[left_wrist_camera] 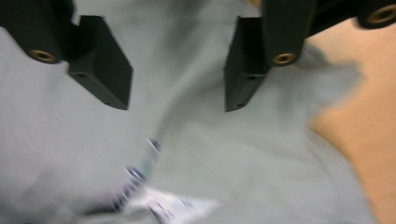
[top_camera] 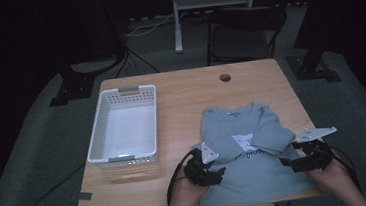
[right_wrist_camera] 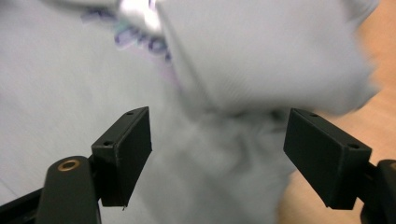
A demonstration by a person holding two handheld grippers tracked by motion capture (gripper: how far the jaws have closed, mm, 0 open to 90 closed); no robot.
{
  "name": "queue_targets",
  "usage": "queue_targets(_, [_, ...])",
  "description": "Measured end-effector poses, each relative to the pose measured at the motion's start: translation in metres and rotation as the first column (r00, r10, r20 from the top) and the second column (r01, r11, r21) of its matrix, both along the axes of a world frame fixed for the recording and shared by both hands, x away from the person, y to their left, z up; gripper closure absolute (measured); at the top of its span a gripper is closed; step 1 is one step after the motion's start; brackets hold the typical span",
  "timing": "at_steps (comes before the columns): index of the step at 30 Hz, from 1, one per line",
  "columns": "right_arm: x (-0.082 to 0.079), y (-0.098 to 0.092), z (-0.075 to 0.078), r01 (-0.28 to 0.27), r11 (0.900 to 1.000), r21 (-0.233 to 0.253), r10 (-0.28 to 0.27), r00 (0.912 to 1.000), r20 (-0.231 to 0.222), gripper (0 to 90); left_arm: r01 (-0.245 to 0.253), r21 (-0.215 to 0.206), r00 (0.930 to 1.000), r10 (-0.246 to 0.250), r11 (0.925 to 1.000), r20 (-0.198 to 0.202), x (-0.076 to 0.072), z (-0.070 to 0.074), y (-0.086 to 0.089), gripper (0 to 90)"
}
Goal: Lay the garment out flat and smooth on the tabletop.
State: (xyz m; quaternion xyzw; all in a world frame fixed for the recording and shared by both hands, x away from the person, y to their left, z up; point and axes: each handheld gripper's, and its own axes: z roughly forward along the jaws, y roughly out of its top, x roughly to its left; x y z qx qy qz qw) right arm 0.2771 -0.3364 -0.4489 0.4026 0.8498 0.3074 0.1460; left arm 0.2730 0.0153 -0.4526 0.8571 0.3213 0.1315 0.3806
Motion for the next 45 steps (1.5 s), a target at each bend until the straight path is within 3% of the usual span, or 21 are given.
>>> queue_targets(5, [0.026, -0.009, 0.024, 0.02, 0.997, 0.068, -0.022, 0.9994, 0.025, 21.7, -0.021, 0.004, 0.9998, 0.021, 0.9998, -0.001, 0.028, 0.016, 0.001, 38.9])
queue_targets(9, [0.063, -0.016, 0.031, 0.051, 0.993, 0.108, -0.053, 0.9984, 0.021, 21.6, -0.055, -0.04, 0.9981, 0.056, 0.9977, 0.025, 0.053, 0.026, 0.0, 38.9])
queue_targets(12, [0.092, -0.017, 0.033, 0.089, 0.991, 0.099, -0.091, 0.9958, 0.015, 22.8, -0.093, -0.053, 0.9956, 0.094, 0.9942, 0.005, 0.077, 0.029, -0.002, 39.9])
queue_targets(17, [0.134, -0.014, 0.033, 0.12, 0.989, 0.084, -0.118, 0.9927, -0.023, 24.3, -0.15, -0.037, 0.9884, 0.149, 0.988, -0.027, 0.118, 0.026, -0.005, 39.9])
queue_targets(21, [0.161, -0.011, 0.029, 0.135, 0.987, 0.088, -0.13, 0.9899, -0.056, 25.4, -0.197, -0.017, 0.979, 0.196, 0.9802, -0.055, 0.145, 0.02, -0.004, 39.9])
queue_targets(24, [0.176, -0.009, 0.023, 0.172, 0.983, 0.06, -0.167, 0.9822, -0.086, 26.7, -0.216, -0.008, 0.9726, 0.214, 0.9765, -0.092, 0.161, 0.012, -0.004, 39.9])
queue_targets(29, [0.192, -0.002, 0.009, 0.193, 0.98, 0.037, -0.188, 0.975, -0.118, 26.7, -0.218, -0.008, 0.9662, 0.215, 0.9759, -0.142, 0.175, -0.004, -0.008, 39.9])
queue_targets(33, [0.199, 0.008, 0.0, 0.182, 0.983, 0.014, -0.179, 0.975, -0.131, 26.7, -0.216, 0.007, 0.9659, 0.215, 0.9763, -0.144, 0.18, -0.01, -0.013, 39.9])
queue_targets(36, [0.202, 0.016, -0.007, 0.166, 0.986, -0.017, -0.166, 0.9762, -0.139, 27.7, -0.23, 0.011, 0.9619, 0.229, 0.973, -0.149, 0.184, -0.012, -0.014, 39.9])
queue_targets(38, [0.203, 0.021, -0.011, 0.164, 0.985, -0.054, -0.17, 0.9744, -0.147, 28.1, -0.226, 0.019, 0.9638, 0.226, 0.974, -0.142, 0.186, -0.013, -0.015, 40.8])
queue_targets(41, [0.203, 0.026, -0.015, 0.155, 0.983, -0.1, -0.169, 0.9735, -0.154, 32.0, -0.214, 0.03, 0.9658, 0.216, 0.9763, -0.143, 0.187, -0.016, -0.017, 49.4])
queue_targets(43, [0.202, 0.029, -0.015, 0.144, 0.982, -0.119, -0.161, 0.9768, -0.142, 34.7, -0.205, 0.06, 0.9691, 0.212, 0.9769, -0.127, 0.185, -0.018, -0.02, 51.6])
queue_targets(45, [0.201, 0.031, -0.014, 0.136, 0.983, -0.126, -0.153, 0.9783, -0.14, 37.2, -0.209, 0.061, 0.9694, 0.215, 0.9761, -0.119, 0.184, -0.018, -0.022, 51.8])
